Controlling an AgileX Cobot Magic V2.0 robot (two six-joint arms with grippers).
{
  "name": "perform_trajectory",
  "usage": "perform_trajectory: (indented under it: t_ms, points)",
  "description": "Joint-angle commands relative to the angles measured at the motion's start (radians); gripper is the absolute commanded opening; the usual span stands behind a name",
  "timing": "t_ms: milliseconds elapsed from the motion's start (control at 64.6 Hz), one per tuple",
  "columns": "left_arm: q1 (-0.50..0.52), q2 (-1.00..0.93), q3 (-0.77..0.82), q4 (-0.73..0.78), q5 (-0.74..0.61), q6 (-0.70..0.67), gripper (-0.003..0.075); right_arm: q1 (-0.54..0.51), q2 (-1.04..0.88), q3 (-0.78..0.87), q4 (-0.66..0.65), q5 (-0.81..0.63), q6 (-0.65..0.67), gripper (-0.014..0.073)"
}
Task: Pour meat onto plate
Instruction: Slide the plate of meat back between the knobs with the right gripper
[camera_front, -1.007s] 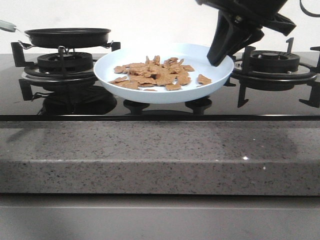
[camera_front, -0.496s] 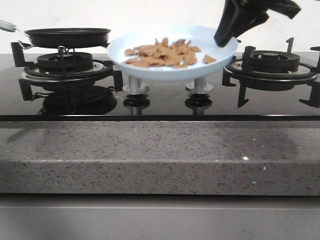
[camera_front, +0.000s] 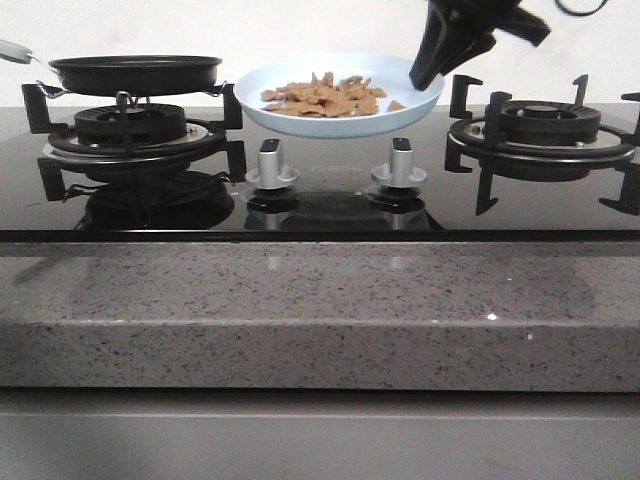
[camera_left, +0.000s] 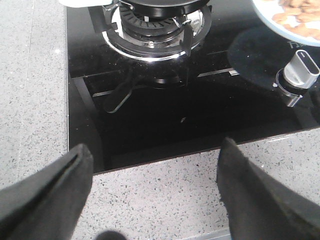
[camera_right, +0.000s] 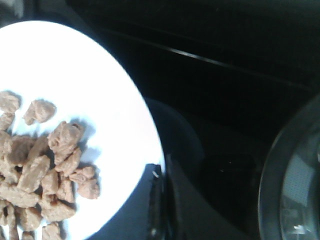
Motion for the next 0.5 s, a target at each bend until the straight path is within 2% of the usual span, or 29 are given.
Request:
perform_trajectory:
  t_ms: [0,186,263,372,480]
  points:
    - [-0.008,-0.004,-0.026,-0.013,-0.062,-0.011,0.0513,-0.004,-0.014,-0.089,0.036,-0.027,-0.009,-0.0060]
    - [-0.008,-0.004,-0.026,-0.013,-0.062,-0.011,0.0513,-0.004,0.056,-0.157,0.014,-0.010,-0.009,-0.0048]
    - [-0.008,-0.004,-0.026,-0.015,-0.062,-0.011,0.0514,-0.004,0.064,-0.164,-0.019,-0.003,-0.009,-0.0001]
    - [-0.008,-0.004,-0.026,-0.015,-0.062,-0.011,0.0513,-0.004,0.066,-0.164,-0.030,0.002,-0.009,0.0122]
    - [-0.008,-0.004,-0.026,-0.015,-0.062,-0.011,0.0513,-0.004,0.066,-0.164,-0.030,0.002,-0.009,0.0281]
